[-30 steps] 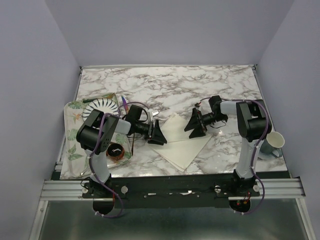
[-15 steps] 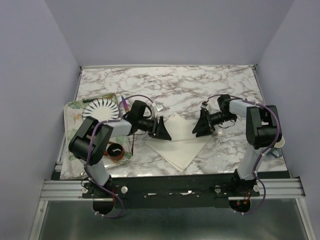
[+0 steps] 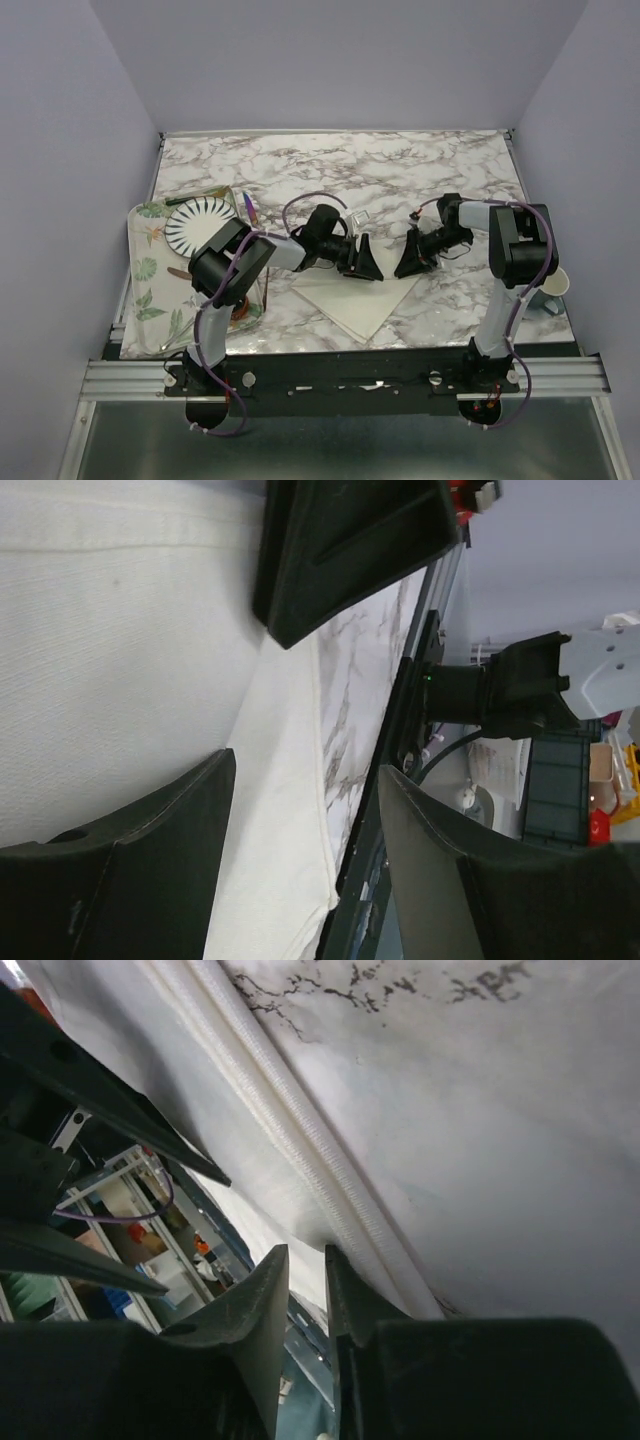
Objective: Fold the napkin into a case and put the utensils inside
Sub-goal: Smooth out the upper triangle-folded napkin at the center of the board.
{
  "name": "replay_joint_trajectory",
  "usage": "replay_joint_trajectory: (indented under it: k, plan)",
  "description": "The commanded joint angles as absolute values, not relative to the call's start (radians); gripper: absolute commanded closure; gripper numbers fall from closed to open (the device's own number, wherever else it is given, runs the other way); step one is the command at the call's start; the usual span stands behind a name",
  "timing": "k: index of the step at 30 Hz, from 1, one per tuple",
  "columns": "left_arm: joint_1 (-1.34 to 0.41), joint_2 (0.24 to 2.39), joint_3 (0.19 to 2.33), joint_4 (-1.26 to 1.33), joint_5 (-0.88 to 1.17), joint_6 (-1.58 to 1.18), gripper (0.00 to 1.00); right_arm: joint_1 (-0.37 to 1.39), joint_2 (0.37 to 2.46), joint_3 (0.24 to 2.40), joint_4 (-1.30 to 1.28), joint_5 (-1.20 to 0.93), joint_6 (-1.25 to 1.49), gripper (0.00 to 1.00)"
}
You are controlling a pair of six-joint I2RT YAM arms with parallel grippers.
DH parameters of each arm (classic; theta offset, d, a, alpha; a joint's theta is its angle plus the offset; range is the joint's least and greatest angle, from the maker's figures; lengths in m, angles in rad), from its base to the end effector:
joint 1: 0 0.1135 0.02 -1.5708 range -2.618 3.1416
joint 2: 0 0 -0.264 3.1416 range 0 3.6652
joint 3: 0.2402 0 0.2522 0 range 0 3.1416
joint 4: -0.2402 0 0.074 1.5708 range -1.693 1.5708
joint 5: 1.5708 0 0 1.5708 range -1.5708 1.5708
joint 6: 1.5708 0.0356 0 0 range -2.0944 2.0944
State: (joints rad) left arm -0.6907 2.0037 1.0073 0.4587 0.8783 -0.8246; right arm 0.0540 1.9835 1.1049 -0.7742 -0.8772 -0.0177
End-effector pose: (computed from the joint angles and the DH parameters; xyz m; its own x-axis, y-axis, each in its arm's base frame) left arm 0.2888 -0.2742 0.1306 -0.9408 0.1694 -0.2936 0.3322 0.2878 -0.8983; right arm 0.3185 0.0446 0.1086 -0.9955 -0.0651 0.0683 0.0108 0.6407 0.7677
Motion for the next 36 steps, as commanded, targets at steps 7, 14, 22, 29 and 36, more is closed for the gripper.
replay_joint_trajectory:
  k: [7,14,22,29,36]
  plan:
    - [-0.626,2.002,0.879,0.396,0.844,-0.769,0.32,0.104,1.996,1.167,-0.753,-0.651,0.014,0.76]
    - [-0.539,1.882,0.775,0.391,0.977,-0.716,0.28,0.121,2.023,1.215,-0.802,-0.62,0.008,0.76]
    - [-0.404,1.787,0.663,0.226,0.994,-0.597,0.29,0.121,2.029,1.235,-0.824,-0.615,-0.015,0.76]
    - [-0.396,1.734,0.669,0.244,1.031,-0.591,0.33,0.133,2.028,1.261,-0.845,-0.663,-0.055,0.75]
    - [-0.451,1.715,1.133,-0.304,0.77,-0.08,0.42,0.144,1.948,1.364,-0.92,-0.793,-0.127,0.66]
